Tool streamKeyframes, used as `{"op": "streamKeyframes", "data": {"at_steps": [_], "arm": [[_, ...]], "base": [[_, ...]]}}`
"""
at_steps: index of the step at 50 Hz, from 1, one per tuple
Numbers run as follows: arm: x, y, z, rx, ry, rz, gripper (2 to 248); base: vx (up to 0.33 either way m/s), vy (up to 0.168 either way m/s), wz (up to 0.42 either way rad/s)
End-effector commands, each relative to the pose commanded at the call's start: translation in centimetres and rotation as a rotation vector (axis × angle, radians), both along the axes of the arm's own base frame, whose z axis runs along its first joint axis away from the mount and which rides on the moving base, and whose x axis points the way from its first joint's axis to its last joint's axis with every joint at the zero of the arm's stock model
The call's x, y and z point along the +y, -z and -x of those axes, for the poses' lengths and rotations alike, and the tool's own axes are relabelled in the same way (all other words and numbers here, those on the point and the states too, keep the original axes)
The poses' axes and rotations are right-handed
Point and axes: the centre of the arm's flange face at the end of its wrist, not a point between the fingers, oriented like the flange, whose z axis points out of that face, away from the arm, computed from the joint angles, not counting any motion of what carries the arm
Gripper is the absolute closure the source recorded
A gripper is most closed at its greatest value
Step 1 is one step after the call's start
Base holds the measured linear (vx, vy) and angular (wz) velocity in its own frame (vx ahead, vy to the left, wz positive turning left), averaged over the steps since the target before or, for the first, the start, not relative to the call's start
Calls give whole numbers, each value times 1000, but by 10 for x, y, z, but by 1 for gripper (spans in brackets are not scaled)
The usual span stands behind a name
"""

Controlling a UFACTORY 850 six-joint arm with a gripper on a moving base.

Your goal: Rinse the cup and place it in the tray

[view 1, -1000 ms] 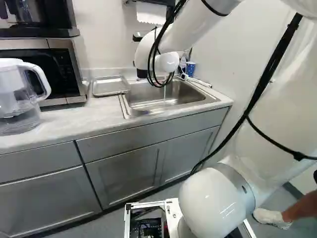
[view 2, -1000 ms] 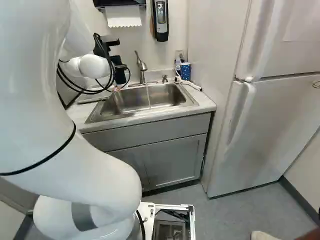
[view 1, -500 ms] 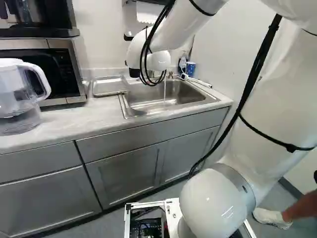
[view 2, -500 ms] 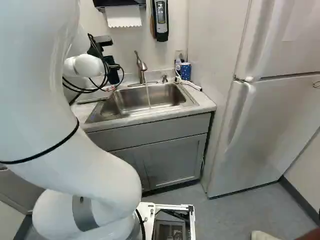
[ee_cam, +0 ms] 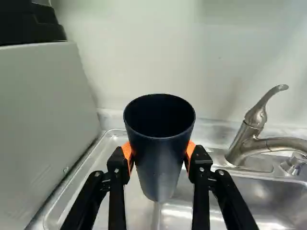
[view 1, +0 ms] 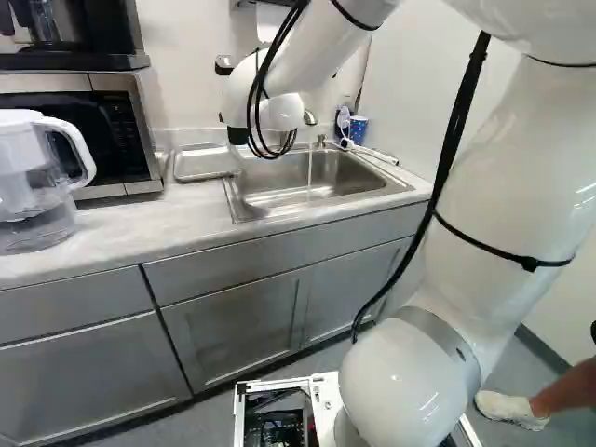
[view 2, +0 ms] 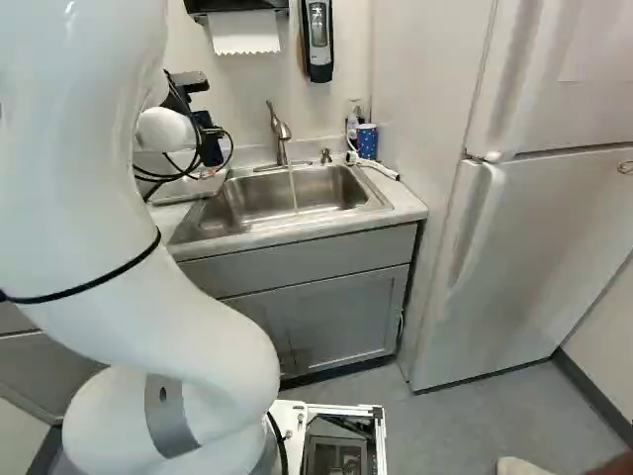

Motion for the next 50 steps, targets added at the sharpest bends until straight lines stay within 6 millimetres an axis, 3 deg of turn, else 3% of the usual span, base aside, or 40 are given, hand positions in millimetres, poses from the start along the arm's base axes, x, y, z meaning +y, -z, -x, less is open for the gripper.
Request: {"op": "streamKeyframes", "data": {"at_steps": [22,50], "arm": [[37,2,-17,-2,-45,-2,127],[78,33,-34,51,-67,-8,127]], "base": [[0,0,0],[0,0,0]]}}
